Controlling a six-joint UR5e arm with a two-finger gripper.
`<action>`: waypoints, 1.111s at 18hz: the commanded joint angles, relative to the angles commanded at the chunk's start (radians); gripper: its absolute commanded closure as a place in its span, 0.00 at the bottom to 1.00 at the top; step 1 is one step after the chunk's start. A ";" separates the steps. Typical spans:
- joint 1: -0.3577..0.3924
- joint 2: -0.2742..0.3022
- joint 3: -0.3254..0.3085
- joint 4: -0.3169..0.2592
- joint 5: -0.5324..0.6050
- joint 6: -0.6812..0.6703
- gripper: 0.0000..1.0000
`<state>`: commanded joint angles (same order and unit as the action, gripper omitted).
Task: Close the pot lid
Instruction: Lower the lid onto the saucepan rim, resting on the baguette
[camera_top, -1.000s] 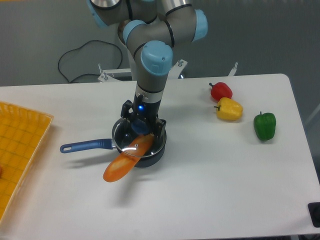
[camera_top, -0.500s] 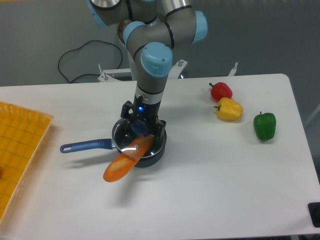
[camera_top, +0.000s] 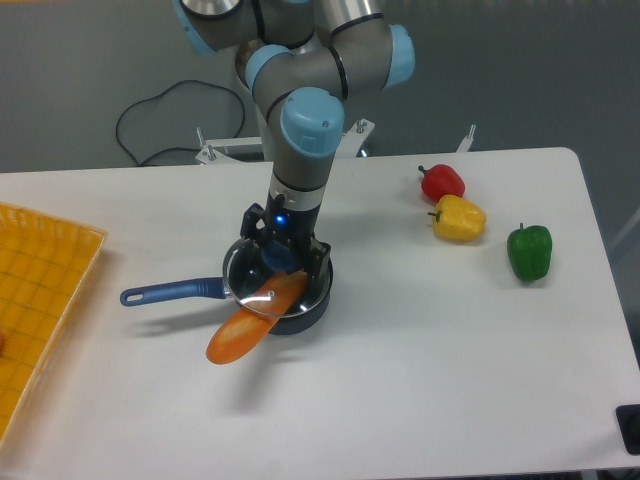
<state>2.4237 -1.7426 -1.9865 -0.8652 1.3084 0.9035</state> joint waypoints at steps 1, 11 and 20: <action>0.000 -0.002 0.000 0.000 0.008 -0.002 0.57; -0.008 -0.006 0.002 0.005 0.012 0.000 0.48; -0.009 -0.006 0.002 0.005 0.031 0.000 0.35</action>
<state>2.4145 -1.7487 -1.9850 -0.8606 1.3392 0.9035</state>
